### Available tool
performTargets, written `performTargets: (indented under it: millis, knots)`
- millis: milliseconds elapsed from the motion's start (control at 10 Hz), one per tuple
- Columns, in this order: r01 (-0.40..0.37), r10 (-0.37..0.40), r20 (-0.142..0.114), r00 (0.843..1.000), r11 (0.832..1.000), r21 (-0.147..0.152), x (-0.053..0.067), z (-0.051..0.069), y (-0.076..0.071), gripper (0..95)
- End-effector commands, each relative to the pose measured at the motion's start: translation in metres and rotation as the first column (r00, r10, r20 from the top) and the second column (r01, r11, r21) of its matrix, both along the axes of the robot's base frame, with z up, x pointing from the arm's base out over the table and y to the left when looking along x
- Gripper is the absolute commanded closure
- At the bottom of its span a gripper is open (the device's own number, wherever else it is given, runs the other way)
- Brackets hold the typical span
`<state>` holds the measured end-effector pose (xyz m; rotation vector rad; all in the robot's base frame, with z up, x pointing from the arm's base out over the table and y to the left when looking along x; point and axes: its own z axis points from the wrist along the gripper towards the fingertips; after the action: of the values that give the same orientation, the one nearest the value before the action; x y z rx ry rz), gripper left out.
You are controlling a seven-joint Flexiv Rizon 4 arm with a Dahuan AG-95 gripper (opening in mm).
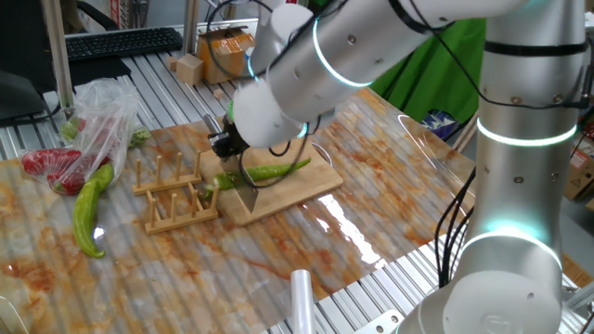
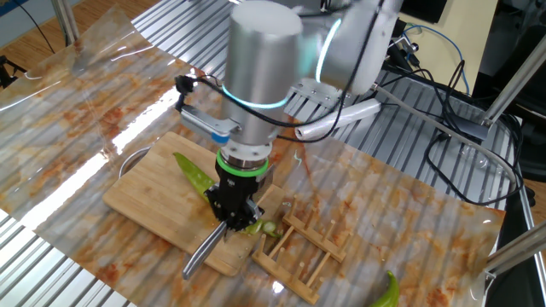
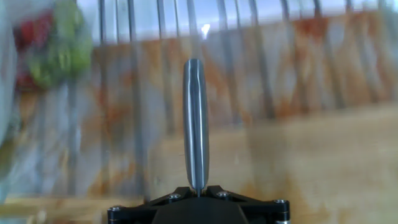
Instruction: Chop the chili peppers
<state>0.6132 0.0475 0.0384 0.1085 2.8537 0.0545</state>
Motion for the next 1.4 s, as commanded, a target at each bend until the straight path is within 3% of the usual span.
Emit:
performTargets:
  millis: [100, 300, 500, 600, 800, 1100, 1300, 1400]
  knots:
    - [-0.001, 0.001, 0.007, 1.000, 1.000, 0.029, -0.001, 0.000, -0.001, 95.0]
    - [0.001, -0.001, 0.012, 1.000, 1.000, 0.017, 0.000, -0.004, -0.001, 95.0]
    - [0.008, -0.008, 0.017, 1.000, 1.000, 0.010, -0.002, 0.001, -0.002, 95.0]
    - [0.015, -0.016, 0.036, 0.999, 1.000, 0.010, -0.005, 0.001, -0.002, 95.0]
    - [0.027, -0.029, 0.055, 0.998, 0.999, 0.033, 0.003, 0.004, -0.002, 95.0]
    - [0.029, -0.031, 0.064, 0.997, 0.999, 0.024, 0.017, 0.001, -0.001, 95.0]
    - [0.032, -0.033, 0.058, 0.998, 0.999, 0.023, 0.012, -0.001, -0.001, 95.0]
    - [0.037, -0.038, 0.072, 0.997, 0.999, 0.019, 0.003, -0.002, -0.001, 95.0]
